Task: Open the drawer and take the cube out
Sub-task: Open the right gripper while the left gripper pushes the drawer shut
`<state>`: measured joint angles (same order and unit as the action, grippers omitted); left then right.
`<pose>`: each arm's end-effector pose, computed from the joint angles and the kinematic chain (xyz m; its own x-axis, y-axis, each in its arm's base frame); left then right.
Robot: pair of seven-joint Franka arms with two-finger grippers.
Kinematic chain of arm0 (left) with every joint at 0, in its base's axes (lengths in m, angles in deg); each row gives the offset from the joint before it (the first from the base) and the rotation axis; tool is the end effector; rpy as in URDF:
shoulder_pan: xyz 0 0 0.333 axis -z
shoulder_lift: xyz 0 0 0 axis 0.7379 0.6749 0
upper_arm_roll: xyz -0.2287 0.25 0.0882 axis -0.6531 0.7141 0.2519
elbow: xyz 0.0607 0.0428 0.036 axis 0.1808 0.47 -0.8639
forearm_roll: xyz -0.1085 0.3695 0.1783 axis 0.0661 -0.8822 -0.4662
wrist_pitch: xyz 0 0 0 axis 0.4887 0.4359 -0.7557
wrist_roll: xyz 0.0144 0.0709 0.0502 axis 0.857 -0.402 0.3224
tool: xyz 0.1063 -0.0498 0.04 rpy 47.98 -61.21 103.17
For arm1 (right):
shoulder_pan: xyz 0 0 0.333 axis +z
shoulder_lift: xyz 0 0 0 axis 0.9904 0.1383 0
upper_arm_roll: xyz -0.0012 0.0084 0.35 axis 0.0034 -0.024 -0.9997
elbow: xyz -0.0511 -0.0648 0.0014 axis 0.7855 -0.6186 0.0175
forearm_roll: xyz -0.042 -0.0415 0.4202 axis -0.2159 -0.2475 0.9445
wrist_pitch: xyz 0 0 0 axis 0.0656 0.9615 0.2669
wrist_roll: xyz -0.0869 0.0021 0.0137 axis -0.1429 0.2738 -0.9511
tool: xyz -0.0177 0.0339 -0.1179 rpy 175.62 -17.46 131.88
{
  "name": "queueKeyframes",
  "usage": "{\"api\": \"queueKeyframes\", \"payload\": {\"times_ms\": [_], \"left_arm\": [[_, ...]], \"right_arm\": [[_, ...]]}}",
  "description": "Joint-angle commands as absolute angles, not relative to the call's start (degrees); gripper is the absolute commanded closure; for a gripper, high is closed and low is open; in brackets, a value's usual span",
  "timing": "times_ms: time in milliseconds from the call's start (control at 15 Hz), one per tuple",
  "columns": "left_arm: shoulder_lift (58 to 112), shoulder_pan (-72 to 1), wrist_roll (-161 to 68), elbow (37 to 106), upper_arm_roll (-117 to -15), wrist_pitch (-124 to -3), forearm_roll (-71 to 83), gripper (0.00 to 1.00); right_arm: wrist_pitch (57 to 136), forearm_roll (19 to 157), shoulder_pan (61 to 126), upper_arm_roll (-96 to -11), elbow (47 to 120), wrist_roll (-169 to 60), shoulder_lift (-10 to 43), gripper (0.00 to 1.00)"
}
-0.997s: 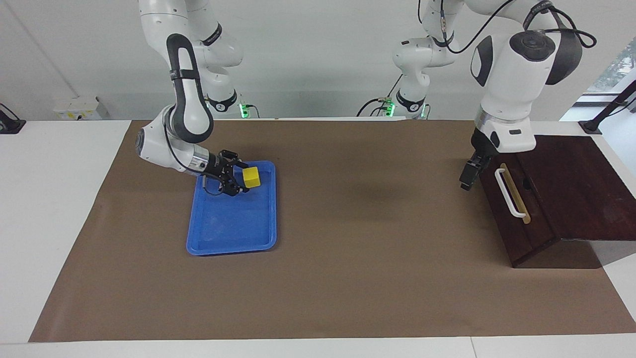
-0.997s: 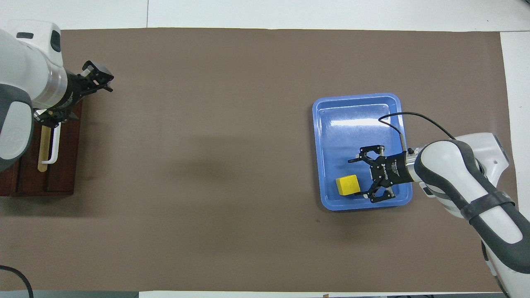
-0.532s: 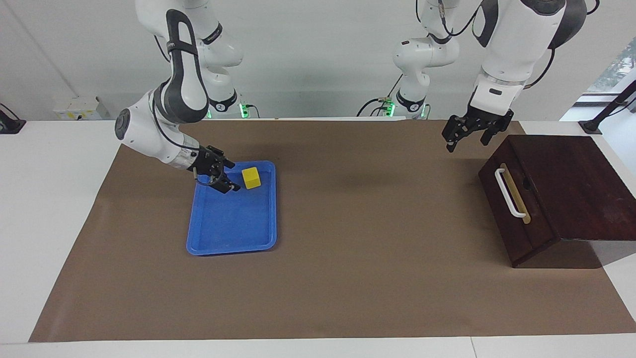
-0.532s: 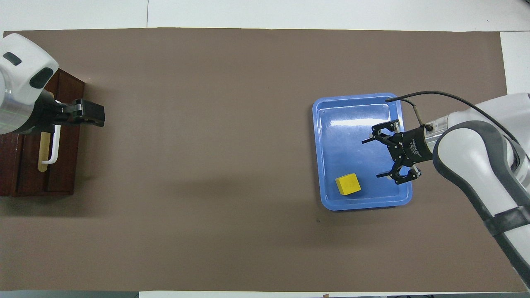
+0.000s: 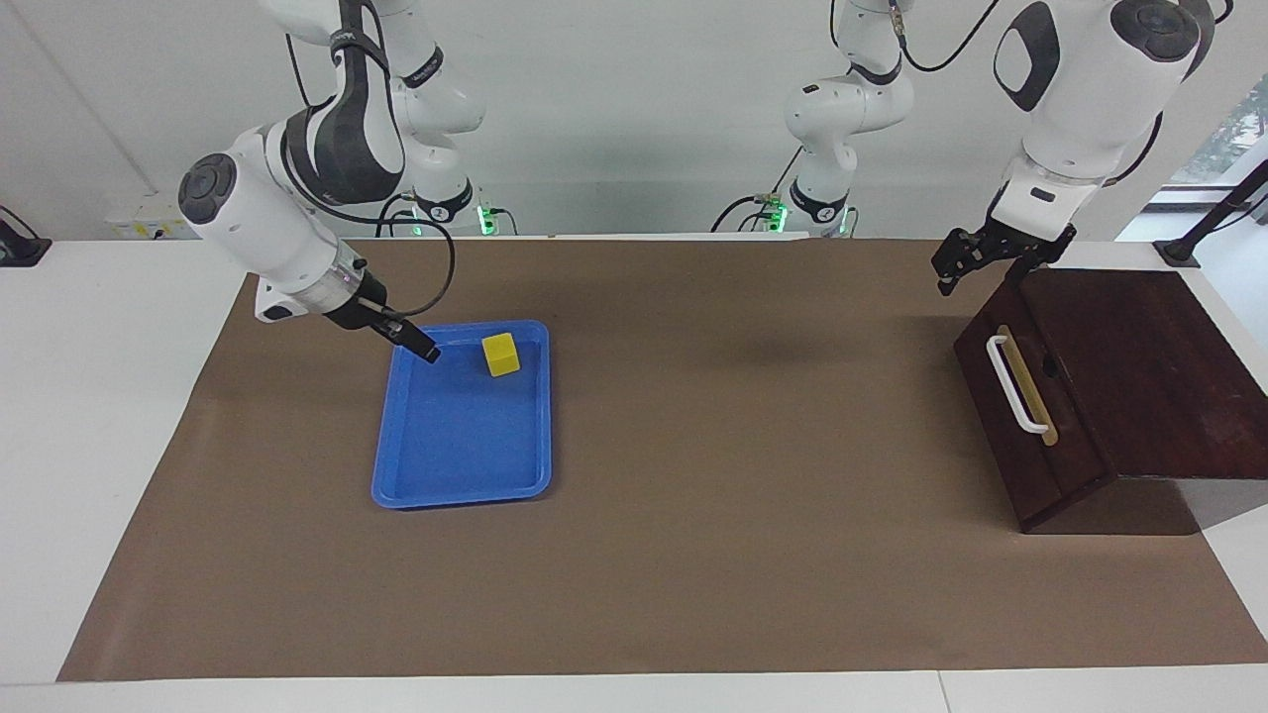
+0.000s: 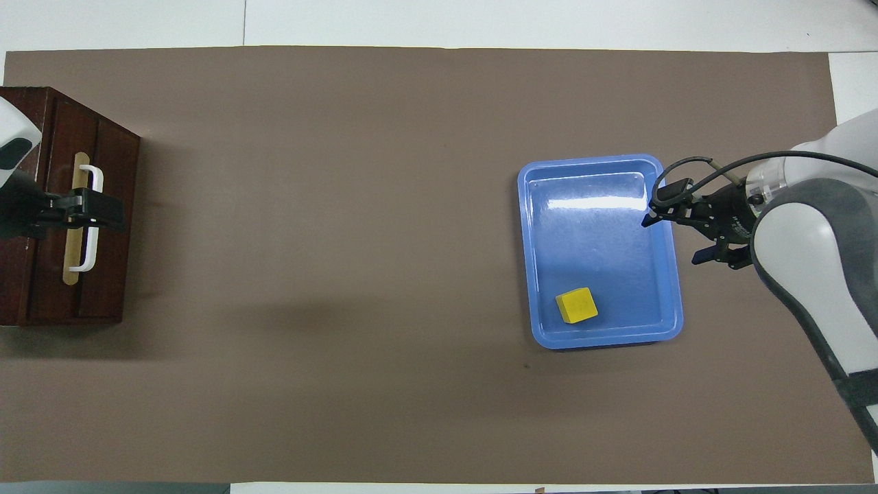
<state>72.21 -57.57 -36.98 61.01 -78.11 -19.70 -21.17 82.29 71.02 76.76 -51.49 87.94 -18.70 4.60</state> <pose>0.5696 -0.0476 0.6024 0.9997 0.0207 -0.0134 0.0199 -0.9983 -0.0557 0.5901 0.0232 0.4716 0.8370 -0.4937 -0.2360 -0.5307 -0.8375 -0.1302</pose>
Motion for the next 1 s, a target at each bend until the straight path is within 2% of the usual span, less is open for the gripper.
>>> {"api": "queueKeyframes", "payload": {"times_ms": [0,66,199,266,465,598,665,797,930], "left_arm": [[71.0,-58.1,-36.7,61.0,-78.0,-20.5,-20.0,0.0],[71.7,-58.7,-36.7,59.7,-77.7,-19.8,-19.9,0.0],[76.3,-59.6,-36.7,51.5,-77.7,-13.3,-19.9,0.0],[76.6,-59.6,-36.7,50.8,-77.7,-12.7,-19.9,0.0],[75.4,-58.6,-36.2,54.0,-77.7,-13.9,-20.1,0.0],[75.2,-57.0,-36.0,54.2,-76.4,-14.1,-20.1,0.0],[75.1,-53.9,-35.9,54.2,-73.6,-13.8,-20.0,0.0],[75.0,-49.3,-35.9,54.2,-68.8,-13.5,-20.0,0.0],[75.1,-48.8,-35.8,54.2,-68.8,-13.5,-20.0,0.0]], "right_arm": [[77.6,66.1,74.9,-51.9,82.4,-27.7,5.0,0.0],[76.2,63.7,74.8,-52.0,80.7,-31.6,4.8,0.0],[72.2,57.8,75.0,-52.5,77.0,-39.5,2.8,0.0],[70.5,57.8,75.1,-52.5,75.9,-40.6,2.2,0.0],[64.5,56.0,75.7,-52.9,72.4,-42.4,0.7,0.0],[57.7,54.5,75.8,-53.0,66.2,-44.5,1.4,0.0],[55.8,54.3,75.8,-53.1,63.6,-47.4,1.7,0.0],[55.2,54.2,76.2,-52.3,62.4,-52.8,2.1,0.0],[56.3,54.7,78.9,-49.2,63.6,-53.3,1.8,0.0]]}}
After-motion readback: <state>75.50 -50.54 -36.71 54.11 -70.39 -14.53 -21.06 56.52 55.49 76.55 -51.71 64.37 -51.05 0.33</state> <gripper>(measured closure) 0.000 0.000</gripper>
